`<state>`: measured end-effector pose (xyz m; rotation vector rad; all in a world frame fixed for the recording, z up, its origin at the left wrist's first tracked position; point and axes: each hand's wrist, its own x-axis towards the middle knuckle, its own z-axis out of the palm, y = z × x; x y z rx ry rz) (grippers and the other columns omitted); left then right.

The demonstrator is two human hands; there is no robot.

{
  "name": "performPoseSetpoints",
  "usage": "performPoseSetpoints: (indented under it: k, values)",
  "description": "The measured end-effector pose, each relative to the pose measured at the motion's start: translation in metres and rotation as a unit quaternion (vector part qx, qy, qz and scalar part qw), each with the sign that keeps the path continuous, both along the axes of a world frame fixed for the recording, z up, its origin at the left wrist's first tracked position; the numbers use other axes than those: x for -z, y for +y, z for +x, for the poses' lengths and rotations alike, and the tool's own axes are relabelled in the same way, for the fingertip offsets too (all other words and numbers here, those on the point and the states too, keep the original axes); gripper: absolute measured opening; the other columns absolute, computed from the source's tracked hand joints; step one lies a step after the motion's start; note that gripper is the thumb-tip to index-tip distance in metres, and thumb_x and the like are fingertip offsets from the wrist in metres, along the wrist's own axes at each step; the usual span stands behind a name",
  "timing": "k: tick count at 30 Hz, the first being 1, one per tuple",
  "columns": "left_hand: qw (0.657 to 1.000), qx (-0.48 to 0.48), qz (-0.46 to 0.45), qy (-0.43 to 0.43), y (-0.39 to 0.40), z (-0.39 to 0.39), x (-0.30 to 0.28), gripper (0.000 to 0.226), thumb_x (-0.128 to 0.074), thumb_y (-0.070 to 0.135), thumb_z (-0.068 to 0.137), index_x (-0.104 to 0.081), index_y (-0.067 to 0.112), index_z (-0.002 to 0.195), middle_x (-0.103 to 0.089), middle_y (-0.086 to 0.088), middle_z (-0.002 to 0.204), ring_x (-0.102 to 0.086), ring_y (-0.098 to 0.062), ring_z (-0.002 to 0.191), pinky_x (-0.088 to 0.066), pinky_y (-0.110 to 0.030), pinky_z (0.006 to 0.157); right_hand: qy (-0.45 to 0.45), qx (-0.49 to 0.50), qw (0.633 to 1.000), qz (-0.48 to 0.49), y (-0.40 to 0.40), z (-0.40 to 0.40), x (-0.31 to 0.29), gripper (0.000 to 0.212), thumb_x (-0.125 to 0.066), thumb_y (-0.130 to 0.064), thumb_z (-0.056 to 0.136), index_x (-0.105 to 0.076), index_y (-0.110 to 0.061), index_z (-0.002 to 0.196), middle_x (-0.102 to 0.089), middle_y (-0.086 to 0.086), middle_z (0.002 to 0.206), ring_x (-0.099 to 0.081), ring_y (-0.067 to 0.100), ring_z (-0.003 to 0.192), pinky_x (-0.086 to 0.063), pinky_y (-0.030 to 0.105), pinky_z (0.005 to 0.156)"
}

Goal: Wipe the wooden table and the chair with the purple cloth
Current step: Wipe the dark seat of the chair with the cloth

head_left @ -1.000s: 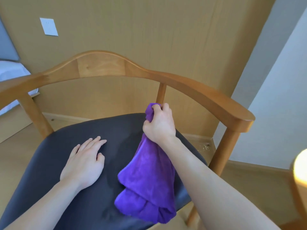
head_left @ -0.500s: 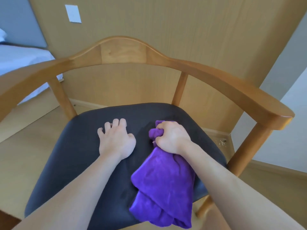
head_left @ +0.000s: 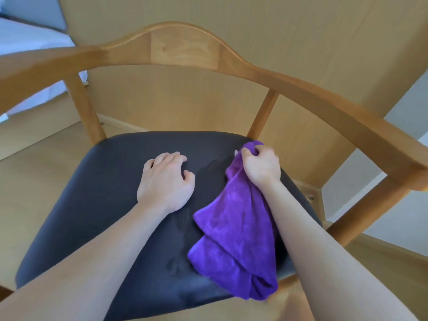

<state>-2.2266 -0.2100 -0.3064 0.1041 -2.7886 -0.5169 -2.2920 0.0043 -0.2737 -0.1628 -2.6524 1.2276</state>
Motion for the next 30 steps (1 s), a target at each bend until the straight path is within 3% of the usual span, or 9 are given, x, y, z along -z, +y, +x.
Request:
performPoseSetpoints:
  k: [2, 4, 8, 12, 15, 18, 22, 26, 30]
  values:
    - [1.000, 0.002, -0.002, 0.000, 0.000, -0.001, 0.001, 0.048, -0.037, 0.034, 0.089, -0.055, 0.025, 0.133, -0.053, 0.012, 0.141, -0.037, -0.011, 0.137, -0.022, -0.036, 0.116, -0.038, -0.031, 0.990, 0.131, -0.012, -0.009, 0.003, 0.024, -0.055, -0.039, 0.088, -0.063, -0.019, 0.099, -0.060, 0.003, 0.117, -0.047, 0.034, 0.118, -0.042, 0.042, 0.099]
    - [1.000, 0.004, -0.008, -0.002, 0.001, -0.001, 0.001, 0.048, -0.036, 0.033, 0.088, -0.054, 0.026, 0.133, -0.053, 0.012, 0.141, -0.038, -0.012, 0.137, -0.023, -0.037, 0.115, -0.045, -0.059, 0.978, 0.196, -0.024, -0.006, 0.001, 0.030, -0.058, -0.039, 0.086, -0.060, -0.021, 0.109, -0.056, 0.005, 0.122, -0.048, 0.034, 0.117, -0.041, 0.039, 0.098]
    - [1.000, 0.005, -0.026, -0.016, 0.000, -0.002, 0.000, 0.047, -0.037, 0.027, 0.090, -0.052, 0.026, 0.134, -0.051, 0.012, 0.143, -0.036, -0.013, 0.138, -0.022, -0.037, 0.114, -0.027, -0.162, 0.963, 0.215, -0.046, 0.033, -0.006, 0.015, -0.064, -0.036, 0.076, -0.058, -0.027, 0.087, -0.055, -0.008, 0.095, -0.055, 0.022, 0.089, -0.037, 0.030, 0.072]
    - [1.000, 0.005, -0.021, -0.021, 0.001, 0.003, 0.001, 0.050, -0.036, 0.020, 0.089, -0.051, 0.025, 0.136, -0.049, 0.011, 0.146, -0.033, -0.013, 0.140, -0.021, -0.037, 0.116, 0.028, -0.244, 0.948, 0.203, -0.046, 0.080, 0.002, 0.012, -0.062, -0.034, 0.073, -0.053, -0.030, 0.080, -0.050, -0.014, 0.081, -0.051, 0.017, 0.079, -0.035, 0.027, 0.062]
    - [0.999, 0.010, -0.024, -0.023, 0.002, 0.004, 0.001, 0.052, -0.034, 0.019, 0.091, -0.049, 0.026, 0.140, -0.044, 0.011, 0.152, -0.029, -0.011, 0.143, -0.018, -0.035, 0.118, 0.063, -0.170, 0.950, 0.253, -0.023, 0.075, 0.004, 0.013, -0.059, -0.032, 0.081, -0.048, -0.027, 0.085, -0.049, -0.009, 0.086, -0.049, 0.020, 0.082, -0.035, 0.029, 0.065]
    - [0.999, 0.008, -0.017, -0.027, -0.002, 0.003, 0.000, 0.052, -0.033, 0.019, 0.093, -0.048, 0.026, 0.142, -0.042, 0.010, 0.154, -0.027, -0.011, 0.144, -0.017, -0.035, 0.119, 0.031, -0.024, 0.961, 0.274, 0.017, 0.052, 0.001, 0.022, -0.060, -0.035, 0.087, -0.058, -0.018, 0.101, -0.057, 0.002, 0.101, -0.056, 0.027, 0.095, -0.043, 0.033, 0.071]
    - [1.000, 0.003, -0.009, -0.022, 0.001, 0.003, -0.003, 0.051, -0.033, 0.021, 0.093, -0.050, 0.025, 0.141, -0.044, 0.010, 0.152, -0.029, -0.011, 0.143, -0.018, -0.035, 0.119, -0.031, 0.116, 0.972, 0.202, 0.072, 0.031, 0.003, 0.043, -0.055, -0.045, 0.091, -0.060, -0.014, 0.120, -0.057, 0.007, 0.122, -0.051, 0.033, 0.116, -0.045, 0.042, 0.092]
    - [1.000, 0.001, -0.014, -0.015, 0.005, 0.004, -0.003, 0.050, -0.035, 0.022, 0.093, -0.052, 0.024, 0.140, -0.046, 0.010, 0.151, -0.032, -0.012, 0.142, -0.019, -0.035, 0.118, -0.090, 0.069, 0.973, 0.202, 0.076, 0.030, 0.010, 0.053, -0.053, -0.056, 0.085, -0.053, -0.023, 0.127, -0.057, 0.002, 0.125, -0.049, 0.031, 0.120, -0.041, 0.046, 0.098]
    - [1.000, 0.001, -0.011, -0.016, 0.004, 0.005, -0.001, 0.050, -0.035, 0.021, 0.092, -0.052, 0.024, 0.139, -0.047, 0.009, 0.150, -0.033, -0.012, 0.142, -0.020, -0.036, 0.118, -0.074, 0.013, 0.974, 0.214, 0.076, 0.048, 0.008, 0.041, -0.055, -0.041, 0.082, -0.057, -0.028, 0.121, -0.056, -0.003, 0.124, -0.046, 0.027, 0.111, -0.040, 0.044, 0.096]
